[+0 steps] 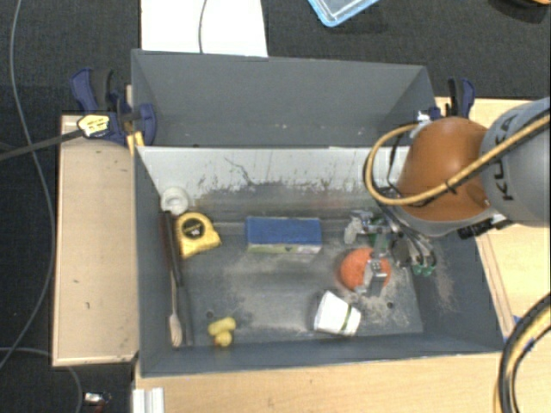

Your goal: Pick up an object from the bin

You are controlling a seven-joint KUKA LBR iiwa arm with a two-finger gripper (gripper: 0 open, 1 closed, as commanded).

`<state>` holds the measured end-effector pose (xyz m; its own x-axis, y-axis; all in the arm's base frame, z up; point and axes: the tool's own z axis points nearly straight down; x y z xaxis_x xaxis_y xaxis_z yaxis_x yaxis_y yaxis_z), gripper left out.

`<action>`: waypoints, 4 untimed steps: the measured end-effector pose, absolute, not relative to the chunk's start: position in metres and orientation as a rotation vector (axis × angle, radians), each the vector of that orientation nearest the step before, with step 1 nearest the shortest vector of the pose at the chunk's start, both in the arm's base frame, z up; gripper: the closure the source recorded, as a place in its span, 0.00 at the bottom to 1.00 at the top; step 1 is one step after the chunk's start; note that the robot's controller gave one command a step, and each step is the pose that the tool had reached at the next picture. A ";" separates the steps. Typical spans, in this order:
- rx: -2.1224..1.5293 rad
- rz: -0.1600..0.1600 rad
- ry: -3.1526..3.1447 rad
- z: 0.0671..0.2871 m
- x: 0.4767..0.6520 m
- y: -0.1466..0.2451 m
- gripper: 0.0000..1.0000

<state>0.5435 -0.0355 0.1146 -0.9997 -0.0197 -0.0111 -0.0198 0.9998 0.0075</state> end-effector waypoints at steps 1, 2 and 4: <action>-0.145 0.011 3.124 0.088 0.538 -0.079 0.00; -0.388 0.013 3.101 0.070 0.531 -0.112 1.00; -0.383 0.014 3.102 0.070 0.531 -0.111 0.00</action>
Offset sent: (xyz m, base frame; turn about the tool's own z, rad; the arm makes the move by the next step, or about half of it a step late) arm -0.0134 -0.0760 -0.0446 -0.2338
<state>0.5306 -0.1113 0.0705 -0.9699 -0.2429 -0.0174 -0.2430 0.9700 0.0072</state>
